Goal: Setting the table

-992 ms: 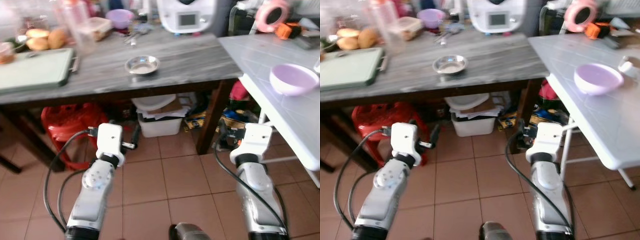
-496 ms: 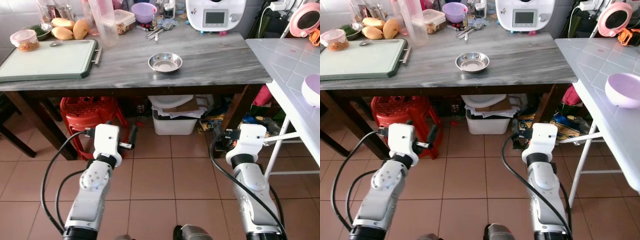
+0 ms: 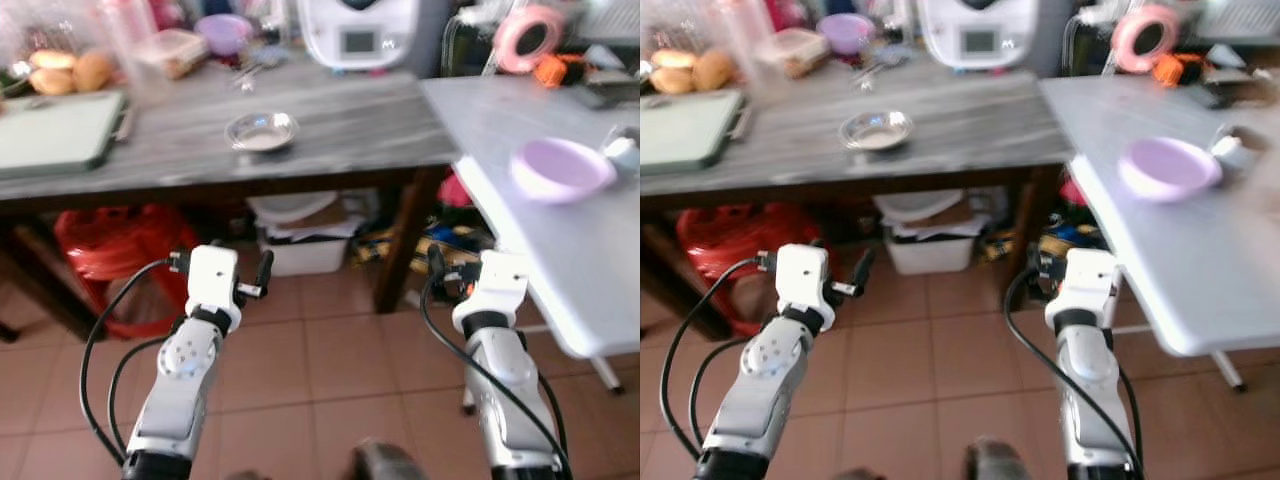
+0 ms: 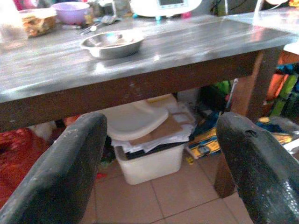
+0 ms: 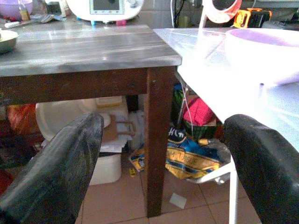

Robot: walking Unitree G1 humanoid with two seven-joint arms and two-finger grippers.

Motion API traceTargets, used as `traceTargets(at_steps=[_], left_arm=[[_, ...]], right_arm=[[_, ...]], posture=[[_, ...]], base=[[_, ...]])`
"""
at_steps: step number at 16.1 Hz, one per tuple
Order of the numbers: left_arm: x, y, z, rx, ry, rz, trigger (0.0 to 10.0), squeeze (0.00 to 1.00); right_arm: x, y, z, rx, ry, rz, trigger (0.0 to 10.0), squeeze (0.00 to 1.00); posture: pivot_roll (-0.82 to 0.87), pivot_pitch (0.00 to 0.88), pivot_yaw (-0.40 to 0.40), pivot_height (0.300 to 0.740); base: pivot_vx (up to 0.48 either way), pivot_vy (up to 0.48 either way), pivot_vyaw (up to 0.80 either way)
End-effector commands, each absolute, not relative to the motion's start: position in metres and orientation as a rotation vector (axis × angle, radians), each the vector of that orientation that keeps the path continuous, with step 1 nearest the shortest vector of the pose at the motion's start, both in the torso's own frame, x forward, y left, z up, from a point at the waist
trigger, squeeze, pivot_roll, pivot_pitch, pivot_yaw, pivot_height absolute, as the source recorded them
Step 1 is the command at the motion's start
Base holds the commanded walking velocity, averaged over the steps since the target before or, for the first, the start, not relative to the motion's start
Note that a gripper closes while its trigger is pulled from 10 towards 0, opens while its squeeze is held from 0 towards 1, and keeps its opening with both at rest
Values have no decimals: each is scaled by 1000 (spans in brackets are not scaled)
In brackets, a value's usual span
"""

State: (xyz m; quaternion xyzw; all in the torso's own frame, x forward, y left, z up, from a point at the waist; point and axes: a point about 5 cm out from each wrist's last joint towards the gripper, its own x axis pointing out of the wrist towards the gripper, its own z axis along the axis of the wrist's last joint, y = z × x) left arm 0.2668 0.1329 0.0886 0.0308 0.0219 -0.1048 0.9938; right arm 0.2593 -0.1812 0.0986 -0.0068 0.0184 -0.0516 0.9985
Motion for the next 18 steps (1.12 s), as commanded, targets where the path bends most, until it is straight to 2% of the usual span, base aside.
traceTargets(at_steps=[1,9,18], left_arm=[[267,132,89,71,44,-214,10000,0],[266,132,88,79,43,-216,10000,0],[267,133,88,92,45,-207,10000,0]], right_arm=[[260,-182,101,-19,31,-102,10000,0],[261,-182,102,-41,20,-91,10000,0],[262,-178,106,-40,4,-74,10000,0]], posture=[[-53,0,39,740],[-53,0,38,740],[-50,0,40,740]], base=[[0,-319,0],[0,-278,0],[0,-363,0]])
